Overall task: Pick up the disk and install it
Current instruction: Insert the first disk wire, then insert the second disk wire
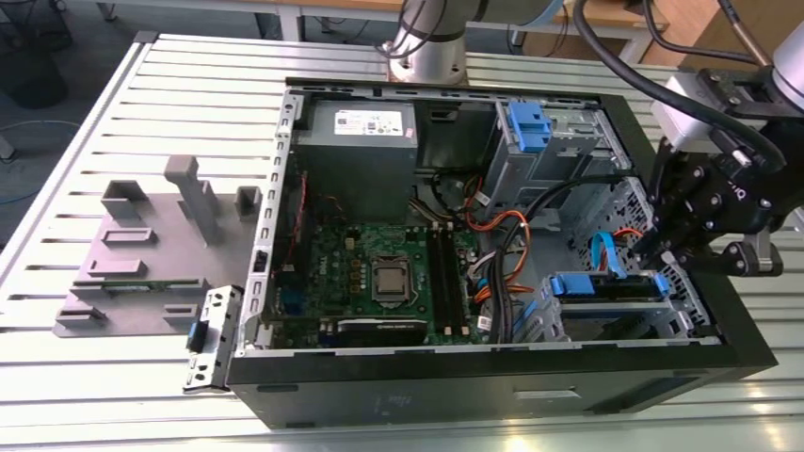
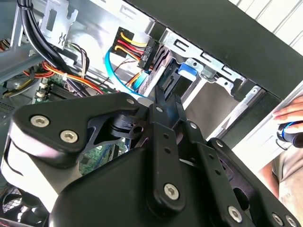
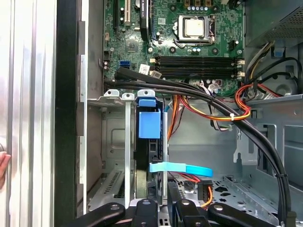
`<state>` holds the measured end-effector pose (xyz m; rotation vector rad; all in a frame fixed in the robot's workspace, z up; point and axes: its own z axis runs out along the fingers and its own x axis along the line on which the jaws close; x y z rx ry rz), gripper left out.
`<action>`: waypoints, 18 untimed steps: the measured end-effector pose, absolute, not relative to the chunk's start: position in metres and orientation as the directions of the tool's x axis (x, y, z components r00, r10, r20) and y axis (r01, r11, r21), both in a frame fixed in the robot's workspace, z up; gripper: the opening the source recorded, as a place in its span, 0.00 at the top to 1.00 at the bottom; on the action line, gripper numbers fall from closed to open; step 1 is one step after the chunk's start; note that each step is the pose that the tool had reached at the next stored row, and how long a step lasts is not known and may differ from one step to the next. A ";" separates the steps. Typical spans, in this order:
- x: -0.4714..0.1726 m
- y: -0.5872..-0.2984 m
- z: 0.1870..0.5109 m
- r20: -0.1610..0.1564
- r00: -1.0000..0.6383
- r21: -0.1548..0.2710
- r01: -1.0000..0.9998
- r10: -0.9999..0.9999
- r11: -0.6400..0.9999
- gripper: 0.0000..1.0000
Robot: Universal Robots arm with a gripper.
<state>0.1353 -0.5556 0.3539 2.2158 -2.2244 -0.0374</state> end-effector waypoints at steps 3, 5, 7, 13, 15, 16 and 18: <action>0.135 -0.554 0.354 -0.015 -0.004 0.018 -1.000 -1.000 0.004 0.76; 0.135 -0.554 0.354 -0.016 -0.004 0.018 -1.000 -1.000 0.004 0.76; 0.135 -0.554 0.354 -0.015 -0.004 0.018 -1.000 -1.000 0.004 0.76; 0.135 -0.554 0.354 -0.015 -0.004 0.018 -1.000 -1.000 0.004 0.76; 0.135 -0.553 0.354 -0.015 -0.004 0.018 -1.000 -1.000 0.004 0.76; 0.135 -0.553 0.354 -0.015 -0.004 0.018 -1.000 -1.000 0.004 0.76; 0.135 -0.553 0.354 -0.015 -0.004 0.018 -1.000 -1.000 0.004 0.75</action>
